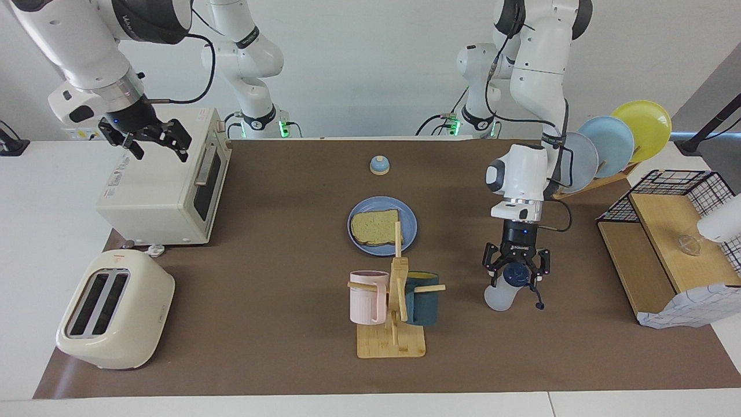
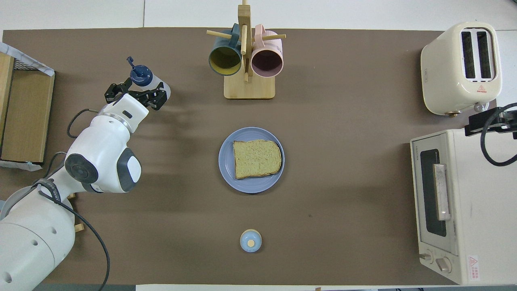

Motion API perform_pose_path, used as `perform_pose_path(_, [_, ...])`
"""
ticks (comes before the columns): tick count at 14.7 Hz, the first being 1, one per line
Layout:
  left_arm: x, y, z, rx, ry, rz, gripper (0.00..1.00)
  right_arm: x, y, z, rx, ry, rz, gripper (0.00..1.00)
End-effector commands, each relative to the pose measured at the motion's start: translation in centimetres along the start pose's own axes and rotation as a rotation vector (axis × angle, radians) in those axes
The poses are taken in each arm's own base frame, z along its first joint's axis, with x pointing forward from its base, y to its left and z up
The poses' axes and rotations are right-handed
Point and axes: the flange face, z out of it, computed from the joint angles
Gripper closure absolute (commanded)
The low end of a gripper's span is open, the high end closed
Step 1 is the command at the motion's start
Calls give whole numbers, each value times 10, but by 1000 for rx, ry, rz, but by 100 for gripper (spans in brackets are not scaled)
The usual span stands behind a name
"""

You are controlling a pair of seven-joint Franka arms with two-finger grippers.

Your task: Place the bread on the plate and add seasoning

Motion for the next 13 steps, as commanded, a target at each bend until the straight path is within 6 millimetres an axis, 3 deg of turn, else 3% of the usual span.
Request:
perform_pose_path(1, [-12, -2, -30, 8, -10, 20, 0, -5, 3, 0, -7, -7, -15, 0])
perform_pose_path(6, [-16, 0, -59, 5, -61, 32, 0, -5, 3, 0, -7, -7, -15, 0])
perform_pose_path(13, [42, -5, -131, -19, -274, 52, 0, -5, 3, 0, -7, -7, -15, 0])
